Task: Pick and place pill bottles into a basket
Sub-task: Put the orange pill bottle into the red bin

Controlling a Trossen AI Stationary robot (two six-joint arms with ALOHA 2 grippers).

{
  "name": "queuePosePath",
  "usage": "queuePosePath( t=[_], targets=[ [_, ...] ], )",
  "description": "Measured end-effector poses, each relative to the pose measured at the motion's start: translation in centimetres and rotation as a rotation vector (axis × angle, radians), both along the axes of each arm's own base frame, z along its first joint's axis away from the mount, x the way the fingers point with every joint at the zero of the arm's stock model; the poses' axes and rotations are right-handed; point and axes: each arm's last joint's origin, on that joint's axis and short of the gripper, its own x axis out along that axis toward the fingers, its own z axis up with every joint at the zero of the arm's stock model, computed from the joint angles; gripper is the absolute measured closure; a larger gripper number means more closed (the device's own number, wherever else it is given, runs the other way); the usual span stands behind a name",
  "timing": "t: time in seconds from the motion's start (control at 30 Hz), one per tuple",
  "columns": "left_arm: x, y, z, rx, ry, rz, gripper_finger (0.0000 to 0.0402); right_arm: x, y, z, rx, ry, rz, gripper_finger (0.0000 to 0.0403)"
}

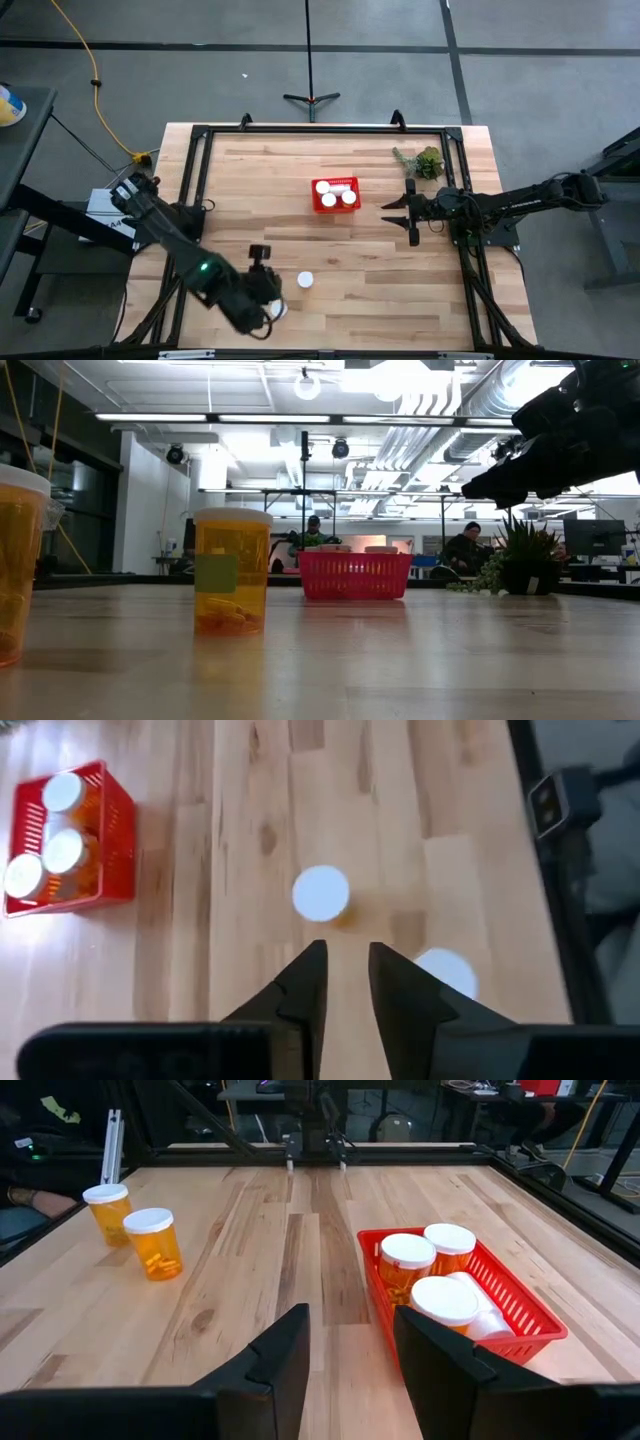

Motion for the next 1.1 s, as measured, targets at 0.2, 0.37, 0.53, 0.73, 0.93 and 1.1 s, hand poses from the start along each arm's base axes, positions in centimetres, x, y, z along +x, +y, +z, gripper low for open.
queuePosePath(
  t=[0.2, 0.37, 0.53, 0.73, 0.93, 1.1],
  targets=[
    [-1.3, -2.7, -0.5, 0.018, -0.083, -0.012, 0.0236, 0.0, 0.0, -0.2, 0.0, 0.017, 0.0, 0.0264],
    [-1.0, -4.3, -2.2, -0.025, -0.019, -0.052, 0.0159, 0.0, 0.0, -0.2, 0.0, 0.025, 0.0, 0.0264],
    [0.1, -5.5, -4.9, -0.032, 0.045, -0.025, 0.013, -0.1, 0.0, -0.3, 0.0, 0.027, 0.0, 0.0264],
    [0.7, -6.2, -6.8, -0.018, 0.082, 0.002, 0.0152, -0.1, 0.0, -0.3, 0.0, 0.029, 0.0, 0.0264],
    [1.3, -6.3, -8.1, -0.021, 0.099, 0.056, 0.0166, -0.1, 0.0, -0.3, 0.0, 0.035, 0.0, 0.0264],
    [2.0, -5.7, -8.2, -0.043, 0.113, 0.088, 0.0142, -0.1, 0.0, -0.3, 0.0, 0.036, 0.0, 0.0264]
  ],
)
